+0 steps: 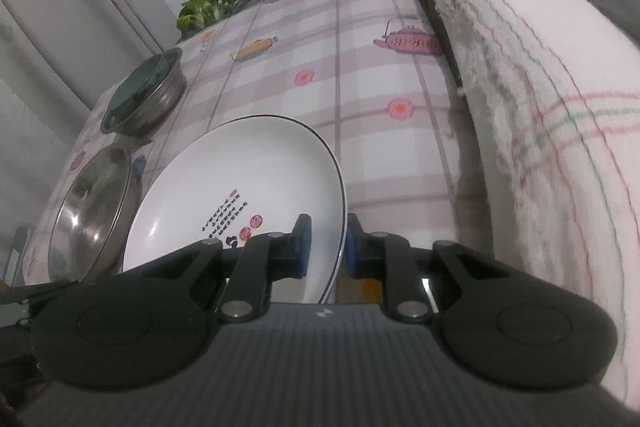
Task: Organize plates and bowls
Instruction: 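Lift the white calligraphy plate off the table with both tools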
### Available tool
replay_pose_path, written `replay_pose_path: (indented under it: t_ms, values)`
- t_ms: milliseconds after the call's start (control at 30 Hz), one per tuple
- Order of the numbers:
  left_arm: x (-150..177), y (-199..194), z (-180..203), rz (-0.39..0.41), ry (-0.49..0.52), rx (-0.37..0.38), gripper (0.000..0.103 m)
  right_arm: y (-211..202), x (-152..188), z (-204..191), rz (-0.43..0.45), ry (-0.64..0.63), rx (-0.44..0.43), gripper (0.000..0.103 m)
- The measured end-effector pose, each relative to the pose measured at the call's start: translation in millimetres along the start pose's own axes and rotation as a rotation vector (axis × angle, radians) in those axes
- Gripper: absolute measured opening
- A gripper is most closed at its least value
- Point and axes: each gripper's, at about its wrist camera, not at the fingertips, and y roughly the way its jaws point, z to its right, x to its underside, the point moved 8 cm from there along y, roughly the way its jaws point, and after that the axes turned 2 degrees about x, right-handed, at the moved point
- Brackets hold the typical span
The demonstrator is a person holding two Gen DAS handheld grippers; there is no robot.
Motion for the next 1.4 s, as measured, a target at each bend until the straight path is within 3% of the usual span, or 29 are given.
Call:
replay_pose_path:
  t_ms: [333,600,1400]
  values:
    - [35.0,-25.0,-0.7,-0.037,0.017,0.069,0.030,-23.7,37.3,-15.6,-0.010,-0.023,0.003,0.018]
    - [37.1,-27.1,-8.0,-0.041,0.011,0.141,0.031,-34.5,48.9,-15.4,0.024,-0.002,0.002,0.018]
    - [6.7,-2.5,-16.1,0.025,0.038,0.019,0.035,-35.5,59.2,-11.1,0.045,0.065,-0.032,0.018]
